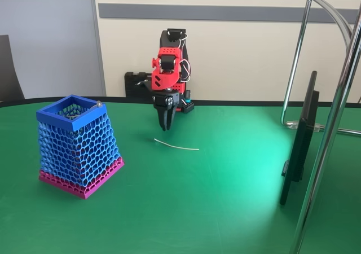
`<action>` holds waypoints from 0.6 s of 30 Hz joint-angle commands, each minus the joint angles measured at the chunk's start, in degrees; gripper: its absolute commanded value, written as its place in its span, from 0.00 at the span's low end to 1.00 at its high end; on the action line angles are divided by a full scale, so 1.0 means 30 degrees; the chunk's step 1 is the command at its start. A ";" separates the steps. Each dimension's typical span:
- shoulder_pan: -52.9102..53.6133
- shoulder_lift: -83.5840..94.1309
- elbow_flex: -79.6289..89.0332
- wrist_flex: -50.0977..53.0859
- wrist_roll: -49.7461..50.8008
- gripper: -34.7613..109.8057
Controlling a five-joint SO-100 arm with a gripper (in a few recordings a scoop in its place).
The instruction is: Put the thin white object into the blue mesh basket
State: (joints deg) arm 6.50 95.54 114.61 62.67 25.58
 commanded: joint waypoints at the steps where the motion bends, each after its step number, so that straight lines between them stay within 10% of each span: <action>1: 0.0381 -0.0732 -0.1348 0.0469 0.0293 0.34; 18: 0.1465 -0.4980 -0.3809 0.0996 -0.0586 0.34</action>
State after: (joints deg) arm 11.16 80.51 105.38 65.48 24.61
